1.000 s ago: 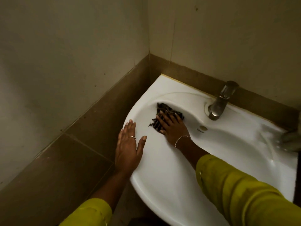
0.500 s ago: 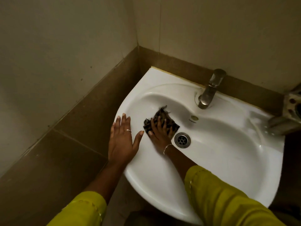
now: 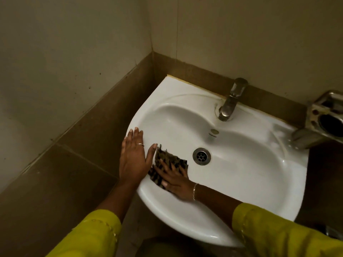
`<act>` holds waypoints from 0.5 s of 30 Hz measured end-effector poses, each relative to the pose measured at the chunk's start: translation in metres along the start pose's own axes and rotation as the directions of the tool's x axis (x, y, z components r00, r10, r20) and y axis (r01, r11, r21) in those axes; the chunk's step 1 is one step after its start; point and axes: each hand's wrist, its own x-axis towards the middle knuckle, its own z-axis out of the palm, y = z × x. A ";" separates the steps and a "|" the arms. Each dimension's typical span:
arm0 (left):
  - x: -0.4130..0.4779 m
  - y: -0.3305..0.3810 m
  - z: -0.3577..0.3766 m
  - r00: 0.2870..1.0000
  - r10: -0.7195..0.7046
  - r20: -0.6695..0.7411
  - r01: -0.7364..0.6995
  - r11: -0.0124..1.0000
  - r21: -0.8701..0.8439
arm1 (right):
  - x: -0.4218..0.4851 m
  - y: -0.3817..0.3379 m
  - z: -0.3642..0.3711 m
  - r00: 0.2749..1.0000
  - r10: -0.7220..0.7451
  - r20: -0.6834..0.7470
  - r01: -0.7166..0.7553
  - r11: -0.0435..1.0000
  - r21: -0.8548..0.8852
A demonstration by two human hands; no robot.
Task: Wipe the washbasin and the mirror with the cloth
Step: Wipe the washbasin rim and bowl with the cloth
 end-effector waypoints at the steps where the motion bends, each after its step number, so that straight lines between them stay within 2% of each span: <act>1: 0.000 0.000 0.000 1.000 -0.003 -0.002 0.003 1.000 -0.005 | -0.010 0.003 -0.002 0.999 -0.018 0.050 0.019 1.000 -0.017; 7: 0.000 0.000 0.000 1.000 -0.019 -0.002 0.019 0.999 -0.032 | -0.071 0.042 -0.017 0.947 -0.091 0.307 0.127 0.987 -0.101; 11: 0.001 0.000 0.001 1.000 -0.012 -0.007 0.011 0.999 -0.035 | -0.105 0.064 -0.043 0.879 -0.025 0.476 0.159 0.957 -0.242; 13: 0.001 -0.002 0.002 1.000 -0.006 -0.006 0.006 0.999 -0.031 | -0.118 0.079 -0.057 0.865 0.016 0.502 0.182 0.922 -0.343; 15: 0.001 -0.003 0.003 1.000 -0.002 -0.010 0.002 1.000 -0.021 | -0.127 0.100 -0.069 0.907 0.035 0.419 0.187 0.859 -0.476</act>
